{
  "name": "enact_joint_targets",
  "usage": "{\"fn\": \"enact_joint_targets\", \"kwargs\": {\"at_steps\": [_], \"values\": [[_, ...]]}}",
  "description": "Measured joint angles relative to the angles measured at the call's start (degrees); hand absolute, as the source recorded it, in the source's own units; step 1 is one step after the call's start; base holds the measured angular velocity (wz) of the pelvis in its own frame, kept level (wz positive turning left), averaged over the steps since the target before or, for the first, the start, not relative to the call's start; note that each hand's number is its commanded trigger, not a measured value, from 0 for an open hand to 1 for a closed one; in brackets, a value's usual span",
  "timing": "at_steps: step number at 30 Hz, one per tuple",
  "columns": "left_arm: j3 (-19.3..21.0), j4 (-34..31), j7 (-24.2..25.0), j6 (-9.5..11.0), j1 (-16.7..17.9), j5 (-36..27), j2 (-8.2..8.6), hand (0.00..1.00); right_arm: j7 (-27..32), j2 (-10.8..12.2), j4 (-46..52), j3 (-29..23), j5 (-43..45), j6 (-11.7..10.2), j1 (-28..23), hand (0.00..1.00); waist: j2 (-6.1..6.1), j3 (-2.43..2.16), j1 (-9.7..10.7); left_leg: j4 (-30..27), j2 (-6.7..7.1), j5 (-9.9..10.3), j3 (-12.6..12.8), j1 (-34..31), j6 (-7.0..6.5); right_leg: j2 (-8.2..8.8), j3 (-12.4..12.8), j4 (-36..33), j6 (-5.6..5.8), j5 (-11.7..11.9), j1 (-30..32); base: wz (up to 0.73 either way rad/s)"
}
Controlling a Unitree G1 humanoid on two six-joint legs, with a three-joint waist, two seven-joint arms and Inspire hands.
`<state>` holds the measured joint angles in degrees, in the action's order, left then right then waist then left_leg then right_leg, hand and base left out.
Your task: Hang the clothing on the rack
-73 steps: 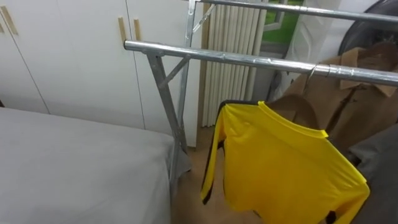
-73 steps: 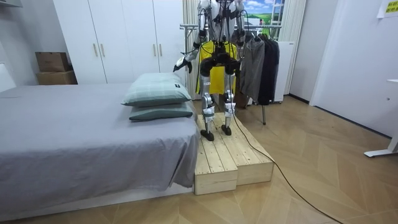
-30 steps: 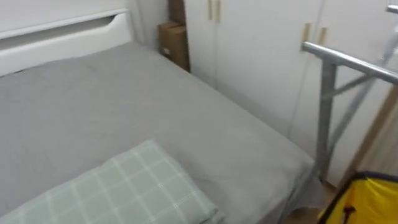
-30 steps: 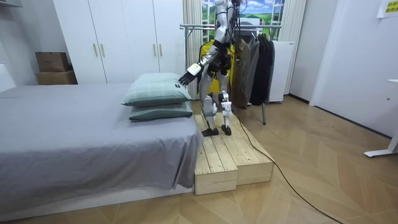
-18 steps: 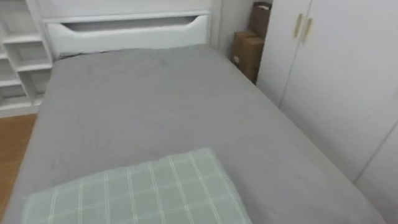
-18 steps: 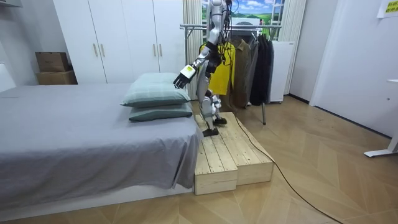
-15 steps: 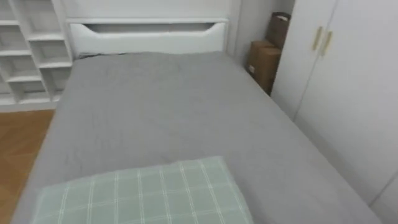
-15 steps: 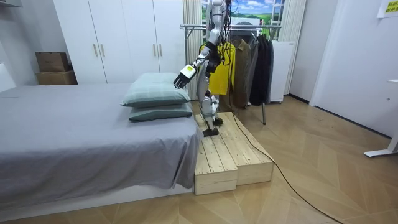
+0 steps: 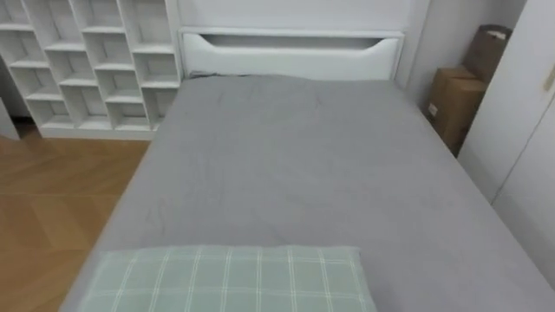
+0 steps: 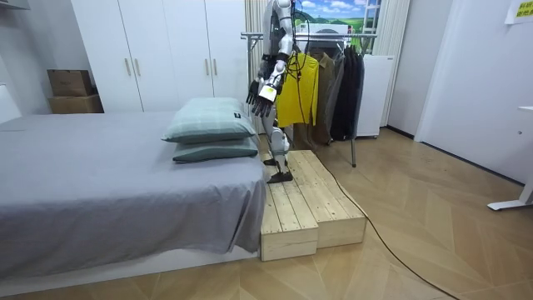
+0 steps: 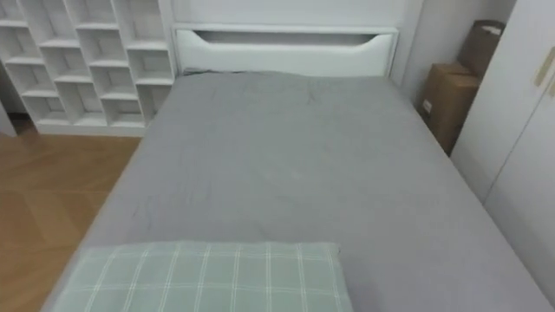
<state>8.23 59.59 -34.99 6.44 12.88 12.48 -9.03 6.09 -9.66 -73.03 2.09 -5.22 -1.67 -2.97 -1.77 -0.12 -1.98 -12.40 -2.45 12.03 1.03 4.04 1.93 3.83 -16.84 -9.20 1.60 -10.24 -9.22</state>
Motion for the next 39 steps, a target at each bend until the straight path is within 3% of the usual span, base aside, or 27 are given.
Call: {"fn": "enact_joint_targets", "kwargs": {"at_steps": [4, 10, 16, 22, 27, 30, 35, 39], "values": [[3.04, 0.02, -1.79, 0.04, 1.89, -4.43, -0.01, 0.00, -0.14, 0.16, 0.02, 0.03, 1.02, -0.06, 0.15, 0.00, -0.15, 0.22, -0.33, 0.89, 0.66, 0.01, -0.73, 0.56, -0.02, 0.39, -0.96, 0.68, 0.36, -0.22, -0.83, 0.13], [5.47, 0.49, -3.17, -1.15, 3.30, -14.42, -0.12, 0.00, -0.35, -0.05, -0.08, -0.17, 1.30, 2.12, -0.52, 0.00, 0.07, 0.20, -1.39, 0.99, 1.08, -0.03, -1.44, 0.41, -0.14, 0.73, -1.72, 0.66, 0.56, -0.33, -1.02, 0.06], [10.64, 6.16, -3.21, -2.80, 4.83, -15.78, -0.43, 0.00, -1.39, -0.60, -0.18, -3.41, 2.77, 4.26, -2.74, 0.00, 1.60, 0.02, -1.63, 1.02, 1.13, -0.09, -2.05, 0.72, -0.49, 0.76, -1.96, 0.57, 0.56, -0.34, -1.74, 0.05], [11.52, 9.21, -2.00, -5.10, 5.87, -15.59, -0.38, 0.00, -3.85, -1.69, -1.31, -3.77, 2.59, 4.33, -3.12, 0.00, 2.05, -0.11, -1.48, 1.01, 1.47, -0.69, -2.02, 0.71, -0.67, 0.85, -0.39, 0.63, 0.72, -1.08, -1.93, 0.01], [7.15, 9.03, 1.93, -6.32, 5.99, -13.75, -0.14, 0.00, -5.30, -1.66, -1.24, -3.53, 2.55, 4.46, -3.24, 0.00, 1.77, -0.09, -1.30, 0.99, 1.74, -1.07, -2.09, 0.61, -0.93, 1.21, -0.96, 0.55, 0.76, -1.18, -1.77, 0.02], [6.23, 8.84, 4.95, -6.69, 5.14, -9.07, -0.03, 0.00, -6.62, -1.41, -1.14, -3.36, 2.58, 4.28, -2.68, 0.00, 1.21, -0.08, -1.25, 0.79, 1.87, -1.10, -2.24, 0.20, -0.98, 1.25, -0.92, 0.52, 0.77, -1.17, -1.71, 0.02], [-0.55, 4.52, 9.81, -7.91, 2.93, -0.01, -0.11, 0.00, -8.74, -1.13, -0.26, -3.31, 2.01, 4.07, -1.73, 0.00, 0.31, -0.12, 0.26, 0.44, 2.26, -1.15, -3.51, -1.04, -1.05, 1.40, -2.06, 0.72, 0.86, -1.19, -0.97, 0.13], [-3.00, 3.28, 11.86, -7.92, 0.38, 3.50, -0.10, 0.00, -9.68, -1.07, 0.06, -3.01, 2.02, 2.76, -1.23, 0.00, 0.06, -0.13, 1.39, 0.58, 2.27, -1.16, -3.48, -1.47, -1.05, 1.37, -1.80, 0.58, 0.86, -1.18, -0.79, 0.00]]}}
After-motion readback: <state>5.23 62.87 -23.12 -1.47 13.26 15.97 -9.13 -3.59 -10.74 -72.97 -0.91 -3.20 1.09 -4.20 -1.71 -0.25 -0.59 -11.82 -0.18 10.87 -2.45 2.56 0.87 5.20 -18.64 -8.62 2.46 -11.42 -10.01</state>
